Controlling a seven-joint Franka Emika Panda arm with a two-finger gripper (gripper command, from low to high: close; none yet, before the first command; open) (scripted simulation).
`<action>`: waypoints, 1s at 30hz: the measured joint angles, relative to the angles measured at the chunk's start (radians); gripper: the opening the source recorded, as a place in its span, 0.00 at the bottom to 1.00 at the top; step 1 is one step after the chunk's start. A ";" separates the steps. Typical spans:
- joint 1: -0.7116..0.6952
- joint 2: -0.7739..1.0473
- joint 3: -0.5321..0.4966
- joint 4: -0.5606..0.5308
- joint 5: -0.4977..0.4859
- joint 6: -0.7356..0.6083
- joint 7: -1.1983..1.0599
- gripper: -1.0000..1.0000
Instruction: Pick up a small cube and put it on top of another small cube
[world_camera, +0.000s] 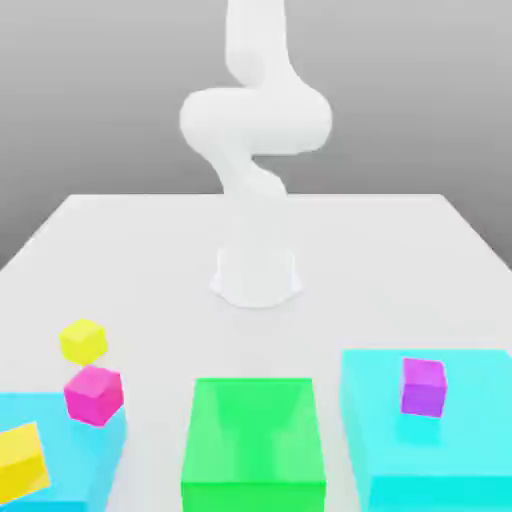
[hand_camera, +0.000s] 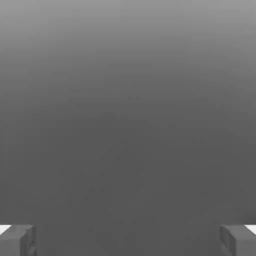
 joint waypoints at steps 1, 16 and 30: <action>-0.014 0.034 -0.030 -0.027 -0.002 0.025 -0.019 0.50; -0.252 0.573 -0.462 -0.439 -0.035 0.421 -0.319 0.50; -0.574 0.941 -0.185 -0.467 0.416 0.677 -0.729 0.50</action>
